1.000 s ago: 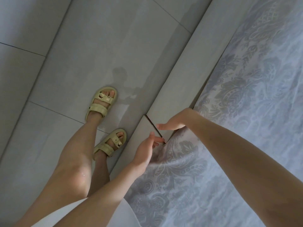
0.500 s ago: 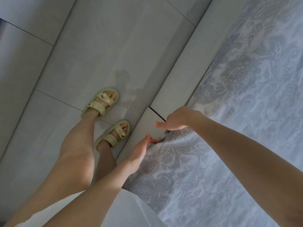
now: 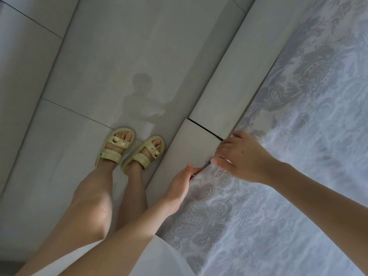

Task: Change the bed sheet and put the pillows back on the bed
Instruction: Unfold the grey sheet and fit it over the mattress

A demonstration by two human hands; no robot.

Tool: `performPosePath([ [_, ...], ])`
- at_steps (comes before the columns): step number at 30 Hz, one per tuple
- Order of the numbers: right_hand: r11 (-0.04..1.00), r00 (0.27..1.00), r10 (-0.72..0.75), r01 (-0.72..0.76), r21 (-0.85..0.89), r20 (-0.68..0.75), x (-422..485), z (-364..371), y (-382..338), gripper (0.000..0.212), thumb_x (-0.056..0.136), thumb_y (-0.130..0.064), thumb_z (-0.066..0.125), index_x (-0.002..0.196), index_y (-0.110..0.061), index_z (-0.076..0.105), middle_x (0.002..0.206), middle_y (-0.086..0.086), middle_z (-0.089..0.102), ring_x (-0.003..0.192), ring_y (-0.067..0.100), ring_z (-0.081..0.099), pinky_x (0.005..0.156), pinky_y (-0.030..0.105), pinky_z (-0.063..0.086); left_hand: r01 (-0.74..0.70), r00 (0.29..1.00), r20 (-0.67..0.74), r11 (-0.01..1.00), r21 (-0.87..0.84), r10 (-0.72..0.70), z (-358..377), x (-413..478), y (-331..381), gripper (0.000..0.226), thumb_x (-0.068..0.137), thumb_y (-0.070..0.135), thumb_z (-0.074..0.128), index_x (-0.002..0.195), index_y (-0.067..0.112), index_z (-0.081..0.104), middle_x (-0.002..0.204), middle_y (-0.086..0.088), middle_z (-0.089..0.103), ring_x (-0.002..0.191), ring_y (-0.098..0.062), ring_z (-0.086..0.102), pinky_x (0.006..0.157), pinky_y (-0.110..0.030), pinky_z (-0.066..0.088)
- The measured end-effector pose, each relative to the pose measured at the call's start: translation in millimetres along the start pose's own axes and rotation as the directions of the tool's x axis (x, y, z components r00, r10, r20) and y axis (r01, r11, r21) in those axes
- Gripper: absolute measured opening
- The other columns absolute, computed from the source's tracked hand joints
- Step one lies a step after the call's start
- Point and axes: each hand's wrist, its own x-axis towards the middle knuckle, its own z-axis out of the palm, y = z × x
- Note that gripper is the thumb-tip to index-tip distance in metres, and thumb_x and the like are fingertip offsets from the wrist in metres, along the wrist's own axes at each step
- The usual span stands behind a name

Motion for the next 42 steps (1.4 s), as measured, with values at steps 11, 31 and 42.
performPosePath([
  [11, 0.998, 0.969, 0.043, -0.028, -0.065, 0.245, 29.5, 0.3, -21.9, 0.102, 0.077, -0.070, -0.021, 0.077, -0.025, 0.070, 0.077, -0.007, 0.068, 0.089, 0.011, 0.061, 0.098, 0.033, 0.029, -0.169, 0.984, 0.043, 0.985, -0.034, 0.170, 1.3, -9.0, -15.4, 0.038, 0.102, 0.038, 0.030, 0.120, 0.025, 0.061, 0.123, 0.010, 0.062, 0.115, 0.000, 0.054, 0.104, -0.022, 0.037],
  [31, 0.963, 0.754, 0.268, -0.220, -0.154, 0.600, 46.5, 10.5, -57.8, 0.093, 0.084, -0.077, -0.001, 0.127, -0.018, 0.056, 0.134, 0.006, 0.055, 0.125, 0.026, 0.049, 0.081, 0.033, 0.033, 0.050, 0.952, 0.291, 0.986, 0.158, -0.095, -1.2, -8.4, -39.3, 0.071, 0.088, 0.071, 0.008, 0.135, 0.035, 0.048, 0.132, 0.013, 0.051, 0.123, -0.010, 0.048, 0.108, -0.032, 0.033],
  [42, 0.983, 0.985, 0.148, -0.137, 0.120, -0.087, 8.4, 14.7, -76.8, 0.082, 0.081, -0.070, 0.001, 0.098, -0.028, 0.070, 0.071, -0.005, 0.067, 0.076, 0.017, 0.062, 0.073, 0.029, 0.042, 0.019, 1.000, -0.017, 0.991, 0.130, -0.017, -57.7, -25.3, -98.3, 0.056, 0.098, 0.051, 0.030, 0.097, 0.012, 0.070, 0.109, 0.011, 0.062, 0.104, -0.003, 0.053, 0.092, -0.027, 0.035],
])
